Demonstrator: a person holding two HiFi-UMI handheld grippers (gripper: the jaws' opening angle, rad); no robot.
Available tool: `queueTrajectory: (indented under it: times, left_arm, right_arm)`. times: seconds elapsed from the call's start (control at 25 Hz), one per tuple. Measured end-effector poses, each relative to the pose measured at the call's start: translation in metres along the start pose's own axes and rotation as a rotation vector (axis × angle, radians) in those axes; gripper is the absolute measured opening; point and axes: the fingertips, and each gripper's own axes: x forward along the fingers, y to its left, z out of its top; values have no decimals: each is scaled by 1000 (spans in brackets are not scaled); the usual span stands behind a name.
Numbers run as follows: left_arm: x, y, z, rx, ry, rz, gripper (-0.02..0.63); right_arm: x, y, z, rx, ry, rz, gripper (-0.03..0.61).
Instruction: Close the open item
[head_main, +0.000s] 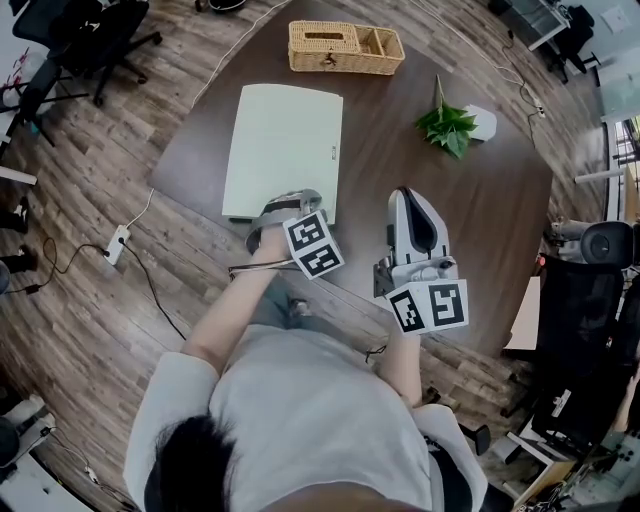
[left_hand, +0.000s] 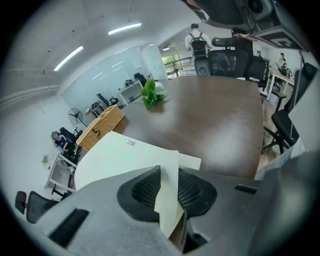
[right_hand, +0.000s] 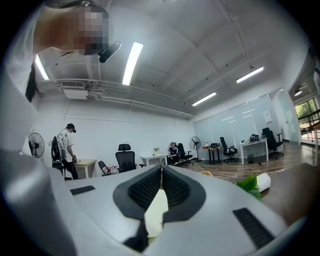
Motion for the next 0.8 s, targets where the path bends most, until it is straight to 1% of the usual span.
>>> queueTrajectory:
  times: [0.16,0.4,0.6,0.72,0.8]
  left_arm:
    - [-5,-5,1,-62,-75,-63,107]
    - [-7,-14,3,-77,-127,-133,170]
    - [-8,-20,1,-100,-168,-213,199]
    - [-9,-22,1,-144,-202,-271,216]
    - [-11,-18,3,-207,-234,-292,218]
  right_arm:
    - [-3,-2,1,-1,1,-8,14]
    - [-8,-5,0,-4,2,-17,14]
    - [-9,-5,1,-4,1,-21,14]
    - [-10,-6,1,-7,3,-25,14]
    - [-11,-7,2,-9,4,-28,14]
